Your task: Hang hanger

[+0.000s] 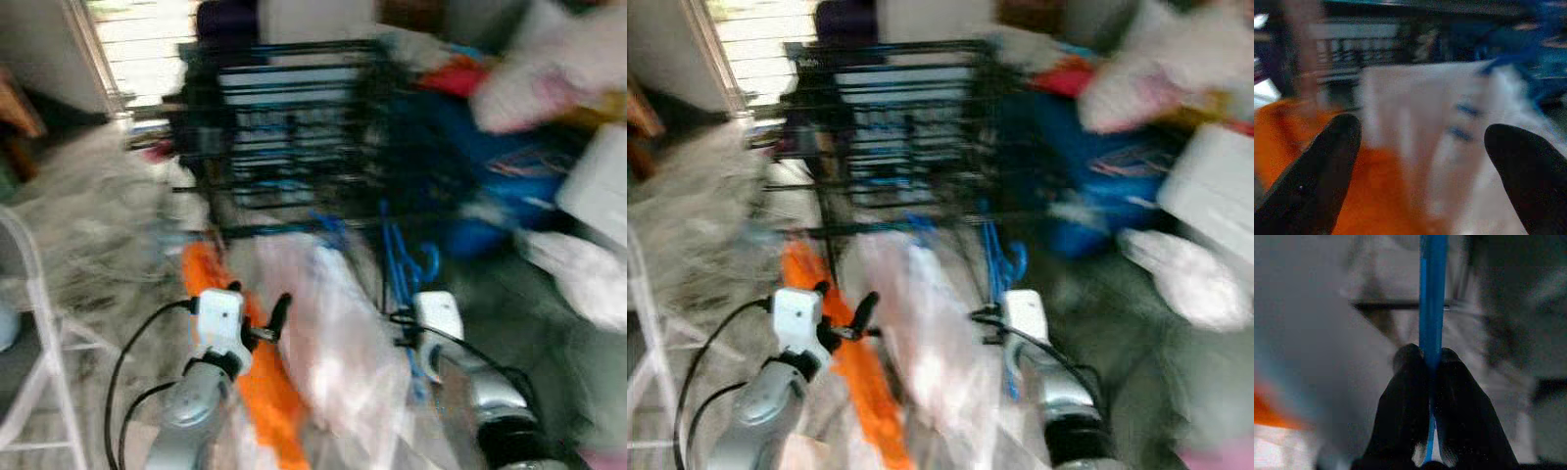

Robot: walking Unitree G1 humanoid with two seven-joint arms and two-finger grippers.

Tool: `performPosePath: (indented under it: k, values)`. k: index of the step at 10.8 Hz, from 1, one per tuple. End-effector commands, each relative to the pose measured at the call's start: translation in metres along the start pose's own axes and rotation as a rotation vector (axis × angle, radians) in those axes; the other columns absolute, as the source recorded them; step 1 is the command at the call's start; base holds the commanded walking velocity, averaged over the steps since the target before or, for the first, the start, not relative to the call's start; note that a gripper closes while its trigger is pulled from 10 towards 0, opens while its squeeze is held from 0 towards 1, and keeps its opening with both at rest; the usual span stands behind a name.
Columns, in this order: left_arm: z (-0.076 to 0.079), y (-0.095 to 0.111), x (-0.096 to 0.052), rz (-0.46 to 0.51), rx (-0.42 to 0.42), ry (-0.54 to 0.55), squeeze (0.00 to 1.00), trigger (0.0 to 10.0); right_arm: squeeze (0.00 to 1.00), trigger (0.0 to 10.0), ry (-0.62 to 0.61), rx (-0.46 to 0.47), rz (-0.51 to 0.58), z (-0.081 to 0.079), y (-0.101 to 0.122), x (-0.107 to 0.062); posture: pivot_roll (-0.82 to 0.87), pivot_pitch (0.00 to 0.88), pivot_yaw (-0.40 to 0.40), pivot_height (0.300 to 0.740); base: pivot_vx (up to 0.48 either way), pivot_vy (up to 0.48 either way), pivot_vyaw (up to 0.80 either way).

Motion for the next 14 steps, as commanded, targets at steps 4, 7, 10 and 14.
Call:
performPosePath:
  k: [4, 7, 10, 14]
  values:
    - [0.006, 0.001, 0.002, 0.000, -0.013, -0.021, 0.00, 10.0, 0.00, 10.0, -0.063, -0.050, 0.094, 0.016, 0.022, -0.004, -0.01, 0.000, 0.023, 0.740, 0.000, 0.000, 0.00]
    - [0.007, 0.001, 0.001, -0.002, -0.016, -0.032, 0.00, 10.0, 0.00, 10.0, -0.095, -0.080, 0.125, 0.023, 0.028, -0.005, -0.01, 0.000, 0.020, 0.740, 0.000, 0.000, 0.00]
    - [0.009, -0.002, 0.000, -0.017, -0.018, -0.047, 0.00, 10.0, 0.00, 10.0, -0.146, -0.077, 0.152, 0.035, 0.019, -0.011, -0.01, 0.000, 0.022, 0.740, 0.000, 0.000, 0.00]
    - [0.012, -0.002, 0.002, -0.025, -0.015, -0.066, 0.00, 10.0, 0.00, 10.0, -0.130, -0.091, 0.179, 0.038, 0.048, -0.003, -0.01, 0.000, 0.026, 0.740, 0.000, 0.000, 0.00]
Point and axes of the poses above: a point about 5 cm out from each wrist's last joint towards the gripper, its own x axis pointing out of the wrist towards the gripper, its own y axis along the axis of the wrist's last joint, z = x × y, the point moved 3 cm from there along x, pointing out of the wrist towards the gripper, and after that the axes turned 12 degrees about -x, right-handed, at the moved point
